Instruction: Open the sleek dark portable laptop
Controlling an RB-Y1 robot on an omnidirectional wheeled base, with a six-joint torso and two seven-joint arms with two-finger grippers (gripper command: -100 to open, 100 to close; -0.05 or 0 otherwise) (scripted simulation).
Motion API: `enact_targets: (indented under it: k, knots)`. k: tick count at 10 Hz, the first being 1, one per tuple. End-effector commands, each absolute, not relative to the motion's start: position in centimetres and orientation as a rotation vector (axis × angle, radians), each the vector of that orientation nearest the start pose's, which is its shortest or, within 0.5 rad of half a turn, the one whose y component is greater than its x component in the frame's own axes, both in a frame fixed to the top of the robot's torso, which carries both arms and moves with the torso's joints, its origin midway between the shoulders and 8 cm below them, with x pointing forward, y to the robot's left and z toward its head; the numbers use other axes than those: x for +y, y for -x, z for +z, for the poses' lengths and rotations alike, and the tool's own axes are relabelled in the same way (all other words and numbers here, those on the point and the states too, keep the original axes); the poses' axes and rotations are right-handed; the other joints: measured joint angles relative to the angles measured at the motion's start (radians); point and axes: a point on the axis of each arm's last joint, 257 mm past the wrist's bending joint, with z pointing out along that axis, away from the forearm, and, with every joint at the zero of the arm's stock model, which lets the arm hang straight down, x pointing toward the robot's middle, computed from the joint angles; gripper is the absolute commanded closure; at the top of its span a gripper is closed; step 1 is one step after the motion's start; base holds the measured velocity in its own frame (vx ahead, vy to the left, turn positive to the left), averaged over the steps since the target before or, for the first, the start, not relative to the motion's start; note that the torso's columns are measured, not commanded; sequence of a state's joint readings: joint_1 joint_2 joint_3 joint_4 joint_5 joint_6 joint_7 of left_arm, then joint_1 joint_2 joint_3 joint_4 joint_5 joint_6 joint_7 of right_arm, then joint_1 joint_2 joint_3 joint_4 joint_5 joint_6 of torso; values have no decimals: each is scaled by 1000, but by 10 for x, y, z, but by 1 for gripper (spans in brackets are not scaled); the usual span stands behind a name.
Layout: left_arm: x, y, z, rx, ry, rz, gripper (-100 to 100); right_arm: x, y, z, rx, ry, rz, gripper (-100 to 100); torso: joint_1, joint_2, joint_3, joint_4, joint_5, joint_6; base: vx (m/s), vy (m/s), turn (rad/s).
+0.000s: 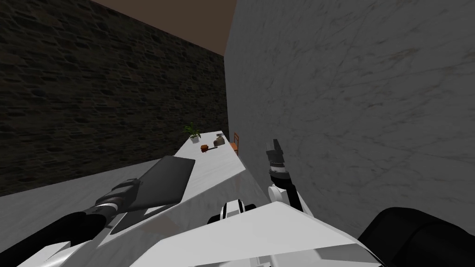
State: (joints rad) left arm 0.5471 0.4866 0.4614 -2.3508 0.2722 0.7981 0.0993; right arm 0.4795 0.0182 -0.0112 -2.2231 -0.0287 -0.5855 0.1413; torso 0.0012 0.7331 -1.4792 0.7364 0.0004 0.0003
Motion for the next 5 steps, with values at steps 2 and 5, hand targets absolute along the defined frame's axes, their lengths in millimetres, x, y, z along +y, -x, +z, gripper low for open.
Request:
enact_targets:
  k: [2, 5]
  knots:
    - [463, -337, -150, 1394, 1394, -573, 100, -286, -340, 22, 578, -600, 1192, 0, -2, 6, 4, 2, -1, 0, 119, 7, 237]
    - [440, -333, -148, 1431, 1365, -610, 100, -286, -340, 22, 578, -600, 1192, 0, -1, 6, 4, 2, 0, 0, 101, 8, 219]
